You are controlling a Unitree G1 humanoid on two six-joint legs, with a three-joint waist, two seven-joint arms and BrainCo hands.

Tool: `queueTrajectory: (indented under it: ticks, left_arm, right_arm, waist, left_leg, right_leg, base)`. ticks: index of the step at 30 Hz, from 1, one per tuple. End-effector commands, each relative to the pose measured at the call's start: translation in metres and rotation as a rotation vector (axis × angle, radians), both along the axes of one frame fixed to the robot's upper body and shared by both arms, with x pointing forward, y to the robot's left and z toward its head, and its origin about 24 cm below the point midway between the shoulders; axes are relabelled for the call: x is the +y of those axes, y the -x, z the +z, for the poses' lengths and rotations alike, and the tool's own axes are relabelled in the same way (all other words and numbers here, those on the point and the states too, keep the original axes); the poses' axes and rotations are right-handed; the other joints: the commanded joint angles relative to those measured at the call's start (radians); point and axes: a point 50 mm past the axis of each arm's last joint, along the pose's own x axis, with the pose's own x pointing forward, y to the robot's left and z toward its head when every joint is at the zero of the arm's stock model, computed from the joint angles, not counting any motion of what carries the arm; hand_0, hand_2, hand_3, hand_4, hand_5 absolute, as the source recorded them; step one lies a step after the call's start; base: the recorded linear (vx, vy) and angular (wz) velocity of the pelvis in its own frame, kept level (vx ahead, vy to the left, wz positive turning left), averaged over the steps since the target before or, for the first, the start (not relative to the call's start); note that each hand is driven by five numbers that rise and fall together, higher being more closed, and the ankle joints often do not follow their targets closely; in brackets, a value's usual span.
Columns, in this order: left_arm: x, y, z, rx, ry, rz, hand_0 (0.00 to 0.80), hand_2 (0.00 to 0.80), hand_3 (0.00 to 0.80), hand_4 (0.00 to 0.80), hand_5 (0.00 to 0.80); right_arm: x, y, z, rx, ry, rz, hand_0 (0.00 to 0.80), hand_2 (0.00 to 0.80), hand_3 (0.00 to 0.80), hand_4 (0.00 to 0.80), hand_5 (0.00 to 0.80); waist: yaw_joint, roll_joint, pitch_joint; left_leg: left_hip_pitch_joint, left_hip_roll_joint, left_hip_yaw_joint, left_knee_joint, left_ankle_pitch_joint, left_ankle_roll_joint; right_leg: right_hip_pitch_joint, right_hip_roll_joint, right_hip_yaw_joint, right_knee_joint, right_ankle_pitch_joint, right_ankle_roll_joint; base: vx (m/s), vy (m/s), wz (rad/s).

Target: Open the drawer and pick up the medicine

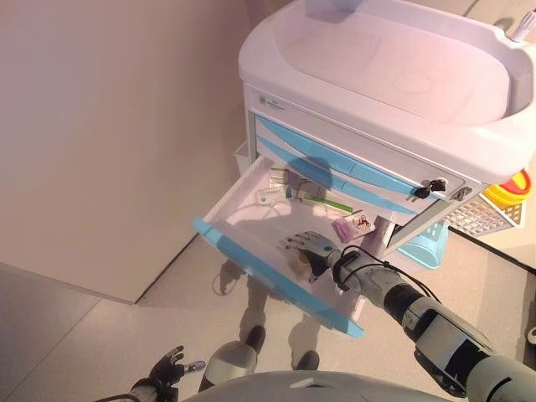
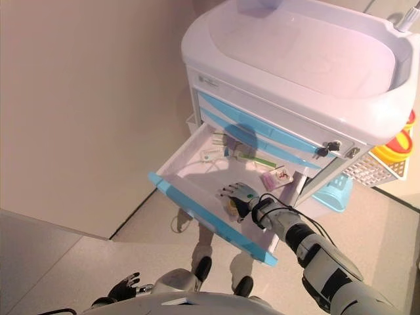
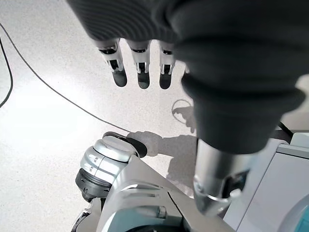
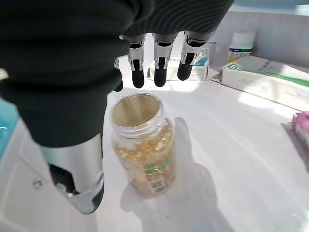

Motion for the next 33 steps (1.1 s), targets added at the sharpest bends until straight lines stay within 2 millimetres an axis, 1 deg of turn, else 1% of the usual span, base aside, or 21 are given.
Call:
queueTrajectory:
  ticks: [1,6,11,18,23,33]
  left_arm:
    - [0.002,-0.008,0.002,-0.019,-0.017,-0.056,0.0,0.0,0.0,0.0,0.0]
    - [0.001,-0.012,0.002,-0.028,-0.015,-0.061,0.0,0.0,0.0,0.0,0.0]
    - [0.0,-0.009,0.002,-0.025,-0.017,-0.057,0.0,0.0,0.0,0.0,0.0]
    - [0.001,-0.008,0.002,-0.026,-0.017,-0.038,0.0,0.0,0.0,0.0,0.0]
    - [0.002,-0.008,0.002,-0.029,-0.016,-0.029,0.0,0.0,0.0,0.0,0.0]
    - [-0.002,-0.009,0.001,-0.024,-0.01,-0.063,0.0,0.0,0.0,0.0,0.0]
  right_arm:
    - [0.013,-0.009,0.011,-0.081,-0.008,0.04,0.0,0.0,0.0,0.0,0.0]
    - [0.01,-0.012,0.013,-0.112,0.001,0.018,0.0,0.0,0.0,0.0,0.0]
    - [0.005,-0.012,0.013,-0.122,-0.016,-0.019,0.0,0.0,0.0,0.0,0.0]
    - [0.007,-0.009,0.015,-0.117,-0.021,-0.015,0.0,0.0,0.0,0.0,0.0]
    - [0.011,-0.011,0.022,-0.116,-0.019,-0.015,0.0,0.0,0.0,0.0,0.0]
    - [0.002,-0.006,0.005,-0.111,-0.033,-0.063,0.0,0.0,0.0,0.0,0.0]
  waist:
    - [0.025,-0.006,0.016]
    - [0.022,-0.006,0.023]
    - [0.017,-0.006,0.02]
    - [0.001,-0.004,0.019]
    - [-0.007,-0.004,0.025]
    - [0.007,0.005,0.024]
  left_leg:
    - [-0.022,-0.035,-0.01,0.017,-0.071,-0.008]
    - [-0.026,-0.036,-0.008,0.023,-0.074,-0.007]
    - [-0.018,-0.034,-0.005,0.021,-0.076,-0.007]
    - [-0.013,-0.033,0.004,0.02,-0.078,-0.006]
    - [-0.015,-0.032,0.01,0.022,-0.079,-0.005]
    - [-0.013,-0.037,-0.001,0.027,-0.083,-0.003]
  right_leg:
    - [0.03,-0.027,0.013,0.084,-0.069,0.058]
    - [0.026,-0.028,0.013,0.089,-0.07,0.058]
    - [0.029,-0.027,0.017,0.089,-0.071,0.058]
    - [0.028,-0.027,0.025,0.092,-0.072,0.06]
    - [0.024,-0.027,0.031,0.095,-0.073,0.058]
    - [0.03,-0.03,0.02,0.097,-0.076,0.057]
  base:
    - [0.0,0.0,0.0]
    - [0.0,0.0,0.0]
    - [0.0,0.0,0.0]
    - [0.0,0.0,0.0]
    - [0.0,0.0,0.0]
    - [0.0,0.0,0.0]
